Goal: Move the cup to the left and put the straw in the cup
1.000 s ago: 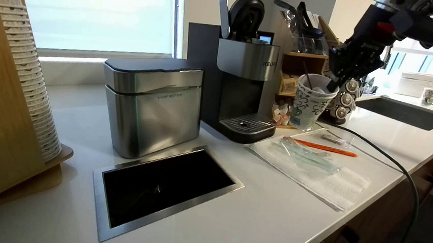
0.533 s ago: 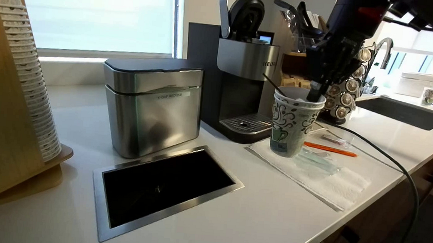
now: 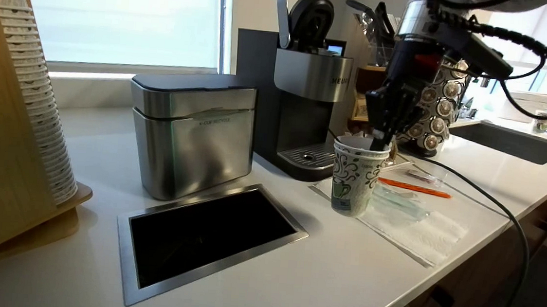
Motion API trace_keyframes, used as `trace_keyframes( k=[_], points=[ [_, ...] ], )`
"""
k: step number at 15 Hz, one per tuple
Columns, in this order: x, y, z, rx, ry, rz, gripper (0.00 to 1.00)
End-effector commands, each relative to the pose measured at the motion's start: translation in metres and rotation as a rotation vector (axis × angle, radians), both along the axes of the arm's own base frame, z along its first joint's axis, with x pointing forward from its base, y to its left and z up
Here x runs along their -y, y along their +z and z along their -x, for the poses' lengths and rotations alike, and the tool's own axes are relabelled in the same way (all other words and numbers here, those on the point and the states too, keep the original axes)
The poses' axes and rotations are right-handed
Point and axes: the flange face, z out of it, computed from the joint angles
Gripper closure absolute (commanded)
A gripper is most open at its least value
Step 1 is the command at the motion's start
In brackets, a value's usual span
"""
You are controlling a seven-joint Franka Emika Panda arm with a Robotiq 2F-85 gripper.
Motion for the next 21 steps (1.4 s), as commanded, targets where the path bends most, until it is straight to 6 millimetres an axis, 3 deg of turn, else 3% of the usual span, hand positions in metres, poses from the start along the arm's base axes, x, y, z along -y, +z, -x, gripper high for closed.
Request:
trace_keyframes(
  k=[1, 17, 18, 19, 21],
  points=[
    [0.006, -0.018, -0.017, -0.047, 0.016, -0.044, 0.99],
    [0.007, -0.039, -0.036, 0.073, 0.007, 0.055, 0.99],
    [0.007, -0.04, -0.036, 0.071, 0.006, 0.052, 0.7],
    [0.007, -0.041, -0.036, 0.068, 0.005, 0.052, 0.69],
    [0.007, -0.041, -0.036, 0.063, 0.006, 0.048, 0.55]
  ],
)
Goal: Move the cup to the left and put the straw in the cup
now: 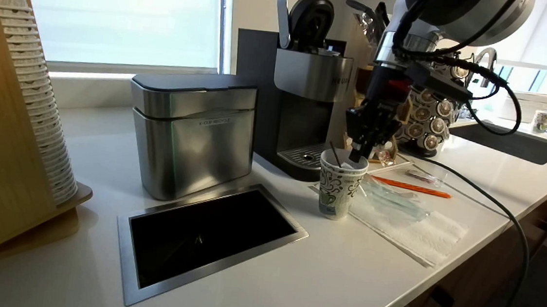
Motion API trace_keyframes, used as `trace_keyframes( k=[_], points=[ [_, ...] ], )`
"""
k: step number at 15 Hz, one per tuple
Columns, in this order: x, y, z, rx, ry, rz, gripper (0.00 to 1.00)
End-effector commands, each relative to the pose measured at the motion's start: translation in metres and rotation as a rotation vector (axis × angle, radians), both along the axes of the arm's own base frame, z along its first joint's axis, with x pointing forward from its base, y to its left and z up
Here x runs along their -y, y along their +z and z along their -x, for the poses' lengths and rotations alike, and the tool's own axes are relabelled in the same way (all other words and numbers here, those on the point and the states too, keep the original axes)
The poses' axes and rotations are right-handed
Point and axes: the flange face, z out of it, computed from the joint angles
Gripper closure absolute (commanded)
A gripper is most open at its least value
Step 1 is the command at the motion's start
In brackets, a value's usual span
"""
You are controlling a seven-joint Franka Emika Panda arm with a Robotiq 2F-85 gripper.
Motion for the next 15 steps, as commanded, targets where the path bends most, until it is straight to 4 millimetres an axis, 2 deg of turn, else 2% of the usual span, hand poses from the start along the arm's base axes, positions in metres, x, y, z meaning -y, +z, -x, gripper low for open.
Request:
trace_keyframes(
  k=[1, 7, 9, 10, 12, 15],
  points=[
    [-0.002, -0.002, 0.001, -0.001, -0.008, 0.005, 0.46],
    [-0.007, 0.022, 0.016, 0.004, -0.024, 0.005, 0.02],
    [0.0, 0.038, 0.023, 0.04, -0.053, 0.015, 0.0],
    [0.013, 0.046, 0.027, 0.069, -0.092, 0.034, 0.0],
    [0.06, 0.058, 0.037, 0.064, -0.217, 0.045, 0.0],
    [0.142, 0.056, 0.058, 0.05, -0.39, 0.033, 0.0]
  ],
)
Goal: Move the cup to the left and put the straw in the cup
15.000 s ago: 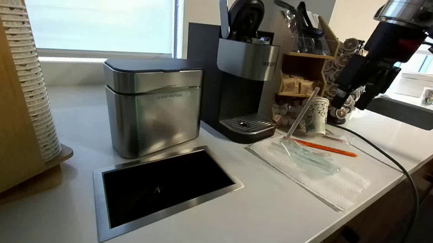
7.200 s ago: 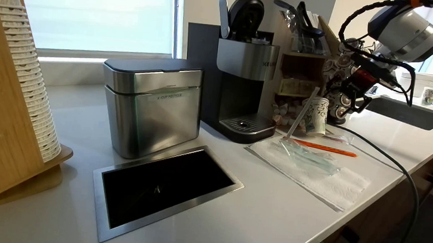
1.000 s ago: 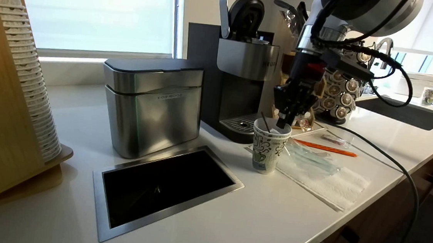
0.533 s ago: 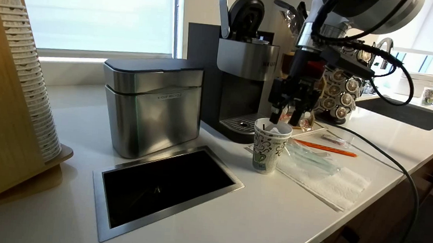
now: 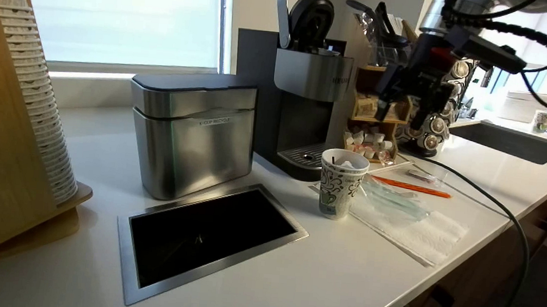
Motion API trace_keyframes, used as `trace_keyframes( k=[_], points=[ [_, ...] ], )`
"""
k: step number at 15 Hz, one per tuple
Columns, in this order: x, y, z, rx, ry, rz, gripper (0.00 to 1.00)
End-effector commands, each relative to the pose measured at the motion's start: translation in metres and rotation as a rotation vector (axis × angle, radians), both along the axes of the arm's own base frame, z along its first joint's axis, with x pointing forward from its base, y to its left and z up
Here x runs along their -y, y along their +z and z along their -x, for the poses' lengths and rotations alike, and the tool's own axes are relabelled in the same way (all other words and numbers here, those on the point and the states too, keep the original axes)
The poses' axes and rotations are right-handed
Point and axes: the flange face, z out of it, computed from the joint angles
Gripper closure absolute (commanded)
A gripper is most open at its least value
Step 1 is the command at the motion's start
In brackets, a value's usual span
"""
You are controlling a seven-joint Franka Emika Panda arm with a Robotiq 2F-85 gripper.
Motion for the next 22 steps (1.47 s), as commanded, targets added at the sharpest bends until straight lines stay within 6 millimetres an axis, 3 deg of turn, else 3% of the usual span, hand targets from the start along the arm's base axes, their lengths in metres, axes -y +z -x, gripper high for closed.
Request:
trace_keyframes(
  k=[1, 2, 4, 5, 7, 8, 12, 17, 18, 20, 22],
  points=[
    [0.094, -0.008, 0.037, -0.011, -0.206, -0.013, 0.0],
    [0.125, -0.016, 0.045, -0.033, -0.264, -0.042, 0.0],
    [0.166, -0.043, 0.056, -0.122, -0.351, -0.064, 0.0],
    [0.147, -0.021, 0.048, -0.053, -0.295, -0.038, 0.0],
    [0.174, -0.038, 0.059, -0.095, -0.349, -0.049, 0.0],
    [0.176, -0.042, 0.059, -0.104, -0.352, -0.049, 0.0],
    [0.162, -0.055, 0.039, 0.14, -0.504, -0.018, 0.0],
    [0.157, -0.107, 0.018, 0.184, -0.623, 0.07, 0.0],
    [0.156, -0.089, 0.026, 0.205, -0.577, 0.044, 0.0],
    [0.156, -0.099, 0.023, 0.187, -0.579, 0.05, 0.0],
    [0.157, -0.094, 0.023, 0.199, -0.578, 0.05, 0.0]
  ],
)
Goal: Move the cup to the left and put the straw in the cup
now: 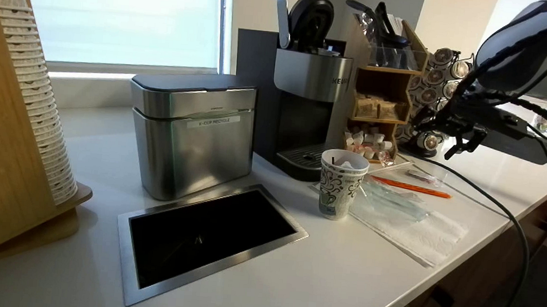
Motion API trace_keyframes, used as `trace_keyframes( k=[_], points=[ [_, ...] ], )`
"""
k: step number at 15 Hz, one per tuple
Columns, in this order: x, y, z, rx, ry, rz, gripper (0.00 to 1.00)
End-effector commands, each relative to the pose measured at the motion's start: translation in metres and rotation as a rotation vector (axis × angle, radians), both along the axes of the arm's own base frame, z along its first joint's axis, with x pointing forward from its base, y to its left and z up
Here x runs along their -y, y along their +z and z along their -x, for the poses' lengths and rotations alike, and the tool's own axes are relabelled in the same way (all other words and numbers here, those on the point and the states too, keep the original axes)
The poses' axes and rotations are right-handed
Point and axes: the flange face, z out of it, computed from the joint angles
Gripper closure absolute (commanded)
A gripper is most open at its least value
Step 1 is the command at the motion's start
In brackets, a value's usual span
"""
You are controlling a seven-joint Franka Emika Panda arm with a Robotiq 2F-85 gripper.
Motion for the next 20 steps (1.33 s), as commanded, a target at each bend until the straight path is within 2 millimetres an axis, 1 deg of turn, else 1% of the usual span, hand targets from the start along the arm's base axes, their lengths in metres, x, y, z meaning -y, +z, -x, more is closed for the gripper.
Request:
trace_keyframes(
  k=[1, 2, 4, 6, 9, 12, 15, 17, 20],
  points=[
    [-0.001, -0.012, -0.007, 0.007, -0.035, -0.006, 0.0],
    [-0.007, -0.025, -0.015, -0.001, -0.056, -0.03, 0.0],
    [-0.017, -0.045, -0.025, 0.003, -0.123, -0.077, 0.0],
    [-0.025, -0.058, -0.036, 0.039, -0.185, -0.1, 0.0],
    [-0.032, -0.071, -0.06, 0.092, -0.235, -0.101, 0.0],
    [-0.033, -0.076, -0.083, 0.123, -0.26, -0.098, 0.0],
    [-0.039, -0.082, -0.098, 0.116, -0.273, -0.108, 0.0],
    [-0.044, -0.083, -0.1, 0.108, -0.282, -0.112, 0.01],
    [-0.05, -0.074, -0.094, 0.105, -0.295, -0.115, 0.07]
  ],
)
